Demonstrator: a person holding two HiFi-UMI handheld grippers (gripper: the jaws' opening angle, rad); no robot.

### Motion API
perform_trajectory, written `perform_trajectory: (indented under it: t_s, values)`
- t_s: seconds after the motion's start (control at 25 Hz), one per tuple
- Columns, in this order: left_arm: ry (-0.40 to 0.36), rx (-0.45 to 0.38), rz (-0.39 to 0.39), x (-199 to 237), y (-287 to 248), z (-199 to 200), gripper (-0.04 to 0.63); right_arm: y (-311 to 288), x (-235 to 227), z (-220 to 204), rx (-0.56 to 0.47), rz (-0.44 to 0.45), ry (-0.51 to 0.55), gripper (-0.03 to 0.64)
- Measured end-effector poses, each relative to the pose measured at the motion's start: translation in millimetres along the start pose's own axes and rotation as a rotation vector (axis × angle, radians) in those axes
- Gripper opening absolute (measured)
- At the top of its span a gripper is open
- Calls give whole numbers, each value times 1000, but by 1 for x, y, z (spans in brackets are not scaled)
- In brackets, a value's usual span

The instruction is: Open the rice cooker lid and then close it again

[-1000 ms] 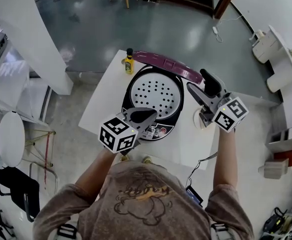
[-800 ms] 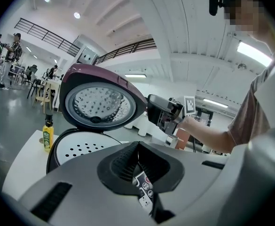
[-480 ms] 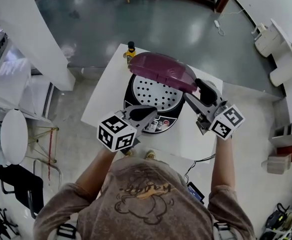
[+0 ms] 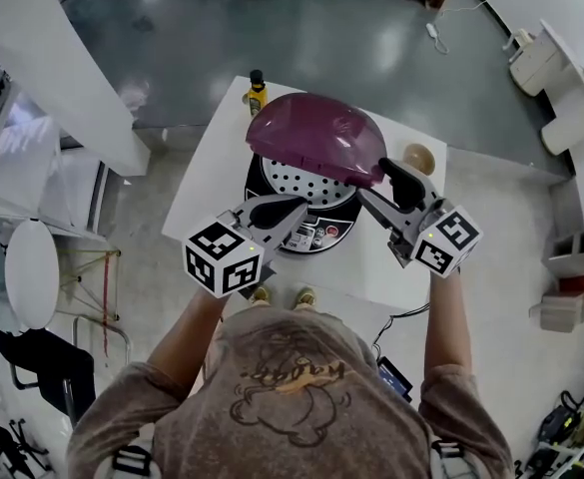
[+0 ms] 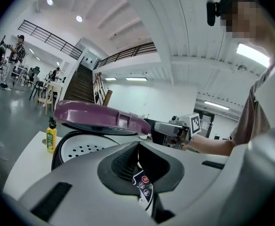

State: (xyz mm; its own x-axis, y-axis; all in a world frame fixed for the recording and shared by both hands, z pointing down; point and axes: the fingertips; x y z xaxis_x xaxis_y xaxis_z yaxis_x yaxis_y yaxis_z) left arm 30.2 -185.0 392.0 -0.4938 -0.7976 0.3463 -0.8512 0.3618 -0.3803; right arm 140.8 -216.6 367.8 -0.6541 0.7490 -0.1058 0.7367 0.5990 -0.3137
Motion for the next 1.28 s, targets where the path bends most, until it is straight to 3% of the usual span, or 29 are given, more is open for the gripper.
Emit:
perform_trajectory:
  t_s: [0.56,1.28]
  values:
    - [-48,-78,34,13,4,49,20,-2,7,-22,27,16,-26,255]
    - [-68,-5,108,31,-15,38,20,-6,9,-37,40,19,-55,219]
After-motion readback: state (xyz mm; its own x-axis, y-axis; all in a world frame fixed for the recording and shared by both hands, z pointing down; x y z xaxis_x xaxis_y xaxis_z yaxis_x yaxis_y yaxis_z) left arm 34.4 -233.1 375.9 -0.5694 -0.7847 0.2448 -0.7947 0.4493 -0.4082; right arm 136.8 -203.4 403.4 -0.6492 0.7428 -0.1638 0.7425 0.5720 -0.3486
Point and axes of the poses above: the fingertips, and each gripper's own axes: y backward along the fingers, x to its left, z out of its top, and after that the axes turned 13 degrees about x, right-handed
